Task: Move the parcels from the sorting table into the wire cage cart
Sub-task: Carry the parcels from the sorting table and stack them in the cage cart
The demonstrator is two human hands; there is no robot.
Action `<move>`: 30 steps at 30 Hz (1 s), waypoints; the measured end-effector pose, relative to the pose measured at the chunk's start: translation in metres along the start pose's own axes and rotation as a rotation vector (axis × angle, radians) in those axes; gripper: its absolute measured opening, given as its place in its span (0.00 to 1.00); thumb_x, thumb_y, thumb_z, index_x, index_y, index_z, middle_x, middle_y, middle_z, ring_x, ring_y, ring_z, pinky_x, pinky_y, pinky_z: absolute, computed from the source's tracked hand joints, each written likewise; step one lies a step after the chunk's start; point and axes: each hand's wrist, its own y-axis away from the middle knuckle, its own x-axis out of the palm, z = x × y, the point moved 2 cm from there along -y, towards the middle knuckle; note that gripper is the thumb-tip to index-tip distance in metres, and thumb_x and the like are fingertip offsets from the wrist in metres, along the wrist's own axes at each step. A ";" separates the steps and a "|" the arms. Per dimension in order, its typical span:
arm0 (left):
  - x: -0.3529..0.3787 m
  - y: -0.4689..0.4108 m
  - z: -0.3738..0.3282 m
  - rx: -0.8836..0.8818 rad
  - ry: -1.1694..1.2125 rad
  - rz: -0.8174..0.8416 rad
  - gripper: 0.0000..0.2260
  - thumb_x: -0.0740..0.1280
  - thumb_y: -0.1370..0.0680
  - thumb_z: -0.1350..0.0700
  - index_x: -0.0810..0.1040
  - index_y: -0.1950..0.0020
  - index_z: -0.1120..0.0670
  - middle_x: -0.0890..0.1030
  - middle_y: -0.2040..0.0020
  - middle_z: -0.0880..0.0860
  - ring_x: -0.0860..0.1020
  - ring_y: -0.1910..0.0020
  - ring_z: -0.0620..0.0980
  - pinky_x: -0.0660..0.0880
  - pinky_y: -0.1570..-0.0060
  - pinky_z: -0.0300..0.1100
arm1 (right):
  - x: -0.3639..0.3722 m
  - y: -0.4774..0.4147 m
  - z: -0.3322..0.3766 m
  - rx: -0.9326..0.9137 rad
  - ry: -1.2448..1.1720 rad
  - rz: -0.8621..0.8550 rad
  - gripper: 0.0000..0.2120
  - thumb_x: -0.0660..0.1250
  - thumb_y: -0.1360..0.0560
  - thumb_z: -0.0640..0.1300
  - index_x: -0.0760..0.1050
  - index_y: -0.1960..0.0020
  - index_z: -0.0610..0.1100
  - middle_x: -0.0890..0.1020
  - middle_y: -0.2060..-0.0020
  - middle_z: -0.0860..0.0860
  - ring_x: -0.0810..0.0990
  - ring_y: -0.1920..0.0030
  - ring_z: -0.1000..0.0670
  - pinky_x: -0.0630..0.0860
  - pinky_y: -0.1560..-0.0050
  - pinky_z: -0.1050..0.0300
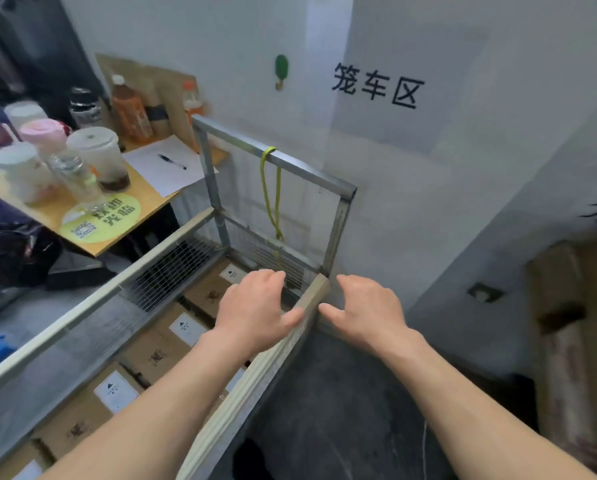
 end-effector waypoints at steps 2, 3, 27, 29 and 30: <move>-0.003 0.013 -0.022 0.029 -0.014 -0.013 0.29 0.61 0.23 0.34 0.69 0.28 0.51 0.72 0.30 0.47 0.69 0.29 0.49 0.71 0.36 0.49 | -0.007 0.023 -0.015 0.030 0.001 -0.011 0.26 0.61 0.24 0.64 0.73 0.33 0.48 0.79 0.35 0.51 0.75 0.33 0.46 0.73 0.38 0.47; -0.004 0.019 -0.032 0.044 -0.021 -0.017 0.29 0.62 0.23 0.34 0.69 0.29 0.51 0.72 0.30 0.47 0.69 0.29 0.49 0.71 0.36 0.49 | -0.010 0.034 -0.022 0.045 0.007 -0.017 0.27 0.61 0.24 0.64 0.73 0.33 0.48 0.78 0.35 0.50 0.75 0.33 0.45 0.73 0.38 0.47; 0.000 0.124 -0.161 0.577 -0.054 0.033 0.30 0.62 0.23 0.34 0.67 0.26 0.49 0.71 0.28 0.48 0.67 0.28 0.50 0.71 0.36 0.50 | -0.026 0.267 -0.080 0.602 -0.094 -0.153 0.32 0.61 0.23 0.66 0.67 0.25 0.51 0.73 0.28 0.52 0.72 0.28 0.48 0.71 0.32 0.49; 0.002 0.136 -0.169 0.626 -0.043 0.044 0.31 0.62 0.23 0.34 0.66 0.25 0.49 0.71 0.28 0.48 0.67 0.27 0.50 0.70 0.35 0.50 | -0.024 0.288 -0.082 0.648 -0.096 -0.169 0.33 0.61 0.23 0.67 0.66 0.24 0.52 0.73 0.27 0.53 0.71 0.28 0.48 0.71 0.32 0.50; 0.003 0.143 -0.173 0.653 -0.043 0.050 0.31 0.62 0.23 0.34 0.66 0.25 0.49 0.70 0.27 0.48 0.66 0.27 0.50 0.70 0.35 0.50 | -0.023 0.299 -0.083 0.668 -0.100 -0.179 0.33 0.60 0.23 0.67 0.65 0.23 0.52 0.72 0.26 0.53 0.71 0.27 0.48 0.71 0.32 0.50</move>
